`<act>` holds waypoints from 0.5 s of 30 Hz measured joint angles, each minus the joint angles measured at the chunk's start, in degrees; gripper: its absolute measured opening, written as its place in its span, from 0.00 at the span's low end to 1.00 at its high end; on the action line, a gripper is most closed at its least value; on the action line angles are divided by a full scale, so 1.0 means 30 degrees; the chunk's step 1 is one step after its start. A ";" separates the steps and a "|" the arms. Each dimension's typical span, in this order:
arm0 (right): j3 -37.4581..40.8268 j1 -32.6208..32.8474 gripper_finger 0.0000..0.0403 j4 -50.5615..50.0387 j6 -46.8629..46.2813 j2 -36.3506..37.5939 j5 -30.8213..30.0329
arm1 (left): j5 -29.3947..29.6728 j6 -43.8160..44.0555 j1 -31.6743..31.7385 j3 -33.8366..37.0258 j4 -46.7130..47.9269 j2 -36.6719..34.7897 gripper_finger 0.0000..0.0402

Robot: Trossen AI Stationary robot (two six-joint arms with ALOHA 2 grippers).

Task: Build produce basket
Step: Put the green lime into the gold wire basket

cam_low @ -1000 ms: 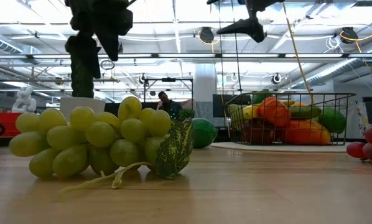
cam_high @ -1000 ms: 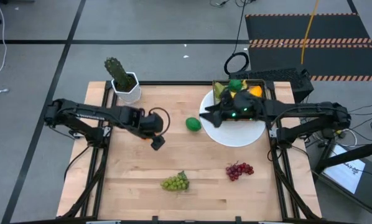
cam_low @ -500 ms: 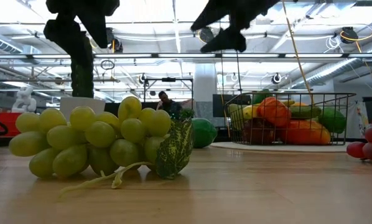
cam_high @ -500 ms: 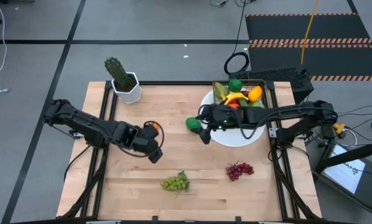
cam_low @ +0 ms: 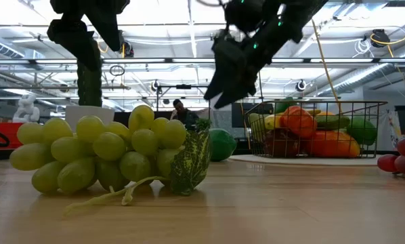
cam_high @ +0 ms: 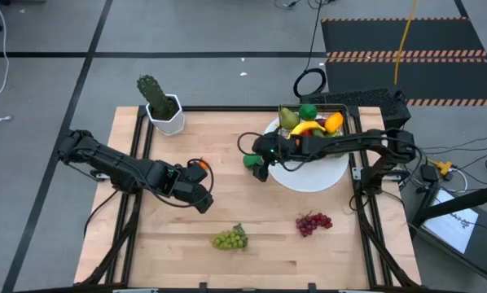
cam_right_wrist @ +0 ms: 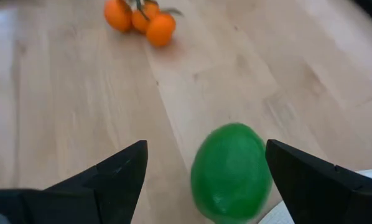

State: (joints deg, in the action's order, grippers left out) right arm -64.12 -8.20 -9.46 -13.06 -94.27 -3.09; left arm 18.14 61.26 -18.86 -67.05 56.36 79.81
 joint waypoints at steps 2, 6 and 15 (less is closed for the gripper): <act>0.0000 -0.0370 0.79 -0.0021 0.0262 -0.0502 0.0564 | -0.0003 -0.0289 0.0238 0.0000 0.0000 0.0000 0.95; 0.0000 -0.0701 0.86 0.0004 0.0995 -0.1291 0.1077 | -0.0003 -0.0830 0.0748 0.0000 0.0015 0.0000 0.95; 0.0000 -0.0878 0.98 0.0092 0.1660 -0.2631 0.0996 | -0.0042 -0.2112 0.1580 0.0000 0.0058 0.0000 0.95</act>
State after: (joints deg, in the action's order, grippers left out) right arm -64.12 -10.83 -9.19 -8.08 -102.16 -0.10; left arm 18.02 54.92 -14.12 -67.05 56.53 79.81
